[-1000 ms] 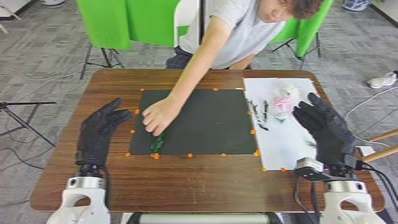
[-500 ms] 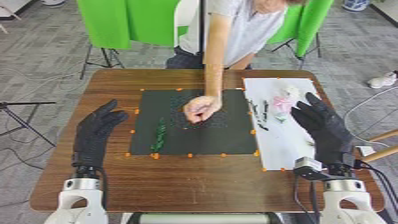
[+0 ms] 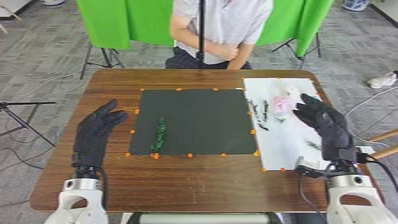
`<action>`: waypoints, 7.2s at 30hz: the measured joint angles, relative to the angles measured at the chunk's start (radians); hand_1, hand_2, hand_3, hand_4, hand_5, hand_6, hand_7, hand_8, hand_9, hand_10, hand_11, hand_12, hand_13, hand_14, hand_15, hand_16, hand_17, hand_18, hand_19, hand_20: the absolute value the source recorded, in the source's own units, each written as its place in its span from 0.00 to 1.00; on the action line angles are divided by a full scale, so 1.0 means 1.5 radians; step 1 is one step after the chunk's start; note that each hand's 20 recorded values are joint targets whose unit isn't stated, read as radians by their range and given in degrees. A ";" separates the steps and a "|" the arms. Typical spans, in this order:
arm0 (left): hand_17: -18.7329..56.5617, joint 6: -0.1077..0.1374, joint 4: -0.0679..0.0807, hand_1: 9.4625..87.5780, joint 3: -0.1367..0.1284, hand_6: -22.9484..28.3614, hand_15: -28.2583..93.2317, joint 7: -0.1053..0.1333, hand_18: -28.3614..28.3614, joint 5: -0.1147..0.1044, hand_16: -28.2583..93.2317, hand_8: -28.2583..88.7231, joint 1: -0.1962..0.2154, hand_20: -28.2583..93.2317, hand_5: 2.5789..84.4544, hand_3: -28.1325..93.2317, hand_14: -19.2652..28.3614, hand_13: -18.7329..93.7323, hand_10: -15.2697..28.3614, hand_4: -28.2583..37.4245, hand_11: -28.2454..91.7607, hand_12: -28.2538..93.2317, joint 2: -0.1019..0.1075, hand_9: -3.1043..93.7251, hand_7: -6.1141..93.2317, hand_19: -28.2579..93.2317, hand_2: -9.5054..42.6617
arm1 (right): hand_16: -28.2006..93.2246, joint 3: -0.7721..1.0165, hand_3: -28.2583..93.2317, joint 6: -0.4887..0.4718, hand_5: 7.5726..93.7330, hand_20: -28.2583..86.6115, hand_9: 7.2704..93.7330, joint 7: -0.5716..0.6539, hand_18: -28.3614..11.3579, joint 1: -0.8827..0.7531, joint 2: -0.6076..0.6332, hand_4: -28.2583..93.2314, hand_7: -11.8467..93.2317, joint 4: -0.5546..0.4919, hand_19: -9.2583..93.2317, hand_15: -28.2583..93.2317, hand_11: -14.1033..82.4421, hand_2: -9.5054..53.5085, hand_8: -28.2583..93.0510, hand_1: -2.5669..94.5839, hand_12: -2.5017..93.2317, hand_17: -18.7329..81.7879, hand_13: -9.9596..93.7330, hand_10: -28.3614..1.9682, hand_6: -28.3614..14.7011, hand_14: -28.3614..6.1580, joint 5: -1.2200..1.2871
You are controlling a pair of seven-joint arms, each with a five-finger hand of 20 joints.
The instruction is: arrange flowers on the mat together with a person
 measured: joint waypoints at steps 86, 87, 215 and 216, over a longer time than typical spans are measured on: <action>0.32 0.006 -0.011 0.16 -0.004 0.51 0.46 -0.036 0.76 0.006 0.27 0.20 0.011 0.41 0.58 0.79 0.80 0.50 0.69 0.12 0.41 0.37 0.012 0.55 0.18 0.33 0.13 | 0.41 -0.189 0.00 0.118 0.94 0.52 1.00 0.489 0.30 0.188 0.121 0.58 0.31 -0.051 0.96 0.71 0.46 0.00 0.36 0.94 0.32 0.77 1.00 0.69 0.67 0.85 -0.446; 0.32 0.006 -0.011 0.16 -0.004 0.51 0.46 -0.037 0.76 0.006 0.27 0.20 0.011 0.41 0.58 0.79 0.80 0.50 0.69 0.12 0.41 0.37 0.012 0.55 0.18 0.33 0.13 | 0.41 -0.205 0.00 0.113 0.94 0.52 1.00 0.488 0.31 0.199 0.106 0.58 0.31 -0.048 0.96 0.71 0.46 0.00 0.36 0.94 0.32 0.77 1.00 0.69 0.67 0.85 -0.446; 0.31 0.002 -0.026 0.16 -0.007 0.51 0.46 -0.079 0.76 0.014 0.27 0.20 0.026 0.40 0.58 0.78 0.80 0.50 0.71 0.12 0.42 0.37 0.035 0.56 0.18 0.33 0.14 | 0.42 -0.444 0.01 0.140 0.84 0.51 0.99 0.371 0.29 0.266 -0.072 0.62 0.31 0.146 0.95 0.64 0.43 0.00 0.31 0.78 0.24 0.73 1.00 0.59 0.64 0.80 -0.487; 0.31 0.001 -0.026 0.16 -0.007 0.51 0.46 -0.079 0.76 0.014 0.27 0.20 0.025 0.40 0.58 0.78 0.80 0.50 0.71 0.12 0.42 0.37 0.034 0.56 0.18 0.33 0.14 | 0.44 -0.434 0.13 0.144 0.83 0.52 0.98 0.367 0.29 0.266 -0.067 0.56 0.31 0.130 0.93 0.62 0.43 0.00 0.31 0.72 0.25 0.72 1.00 0.58 0.64 0.79 -0.466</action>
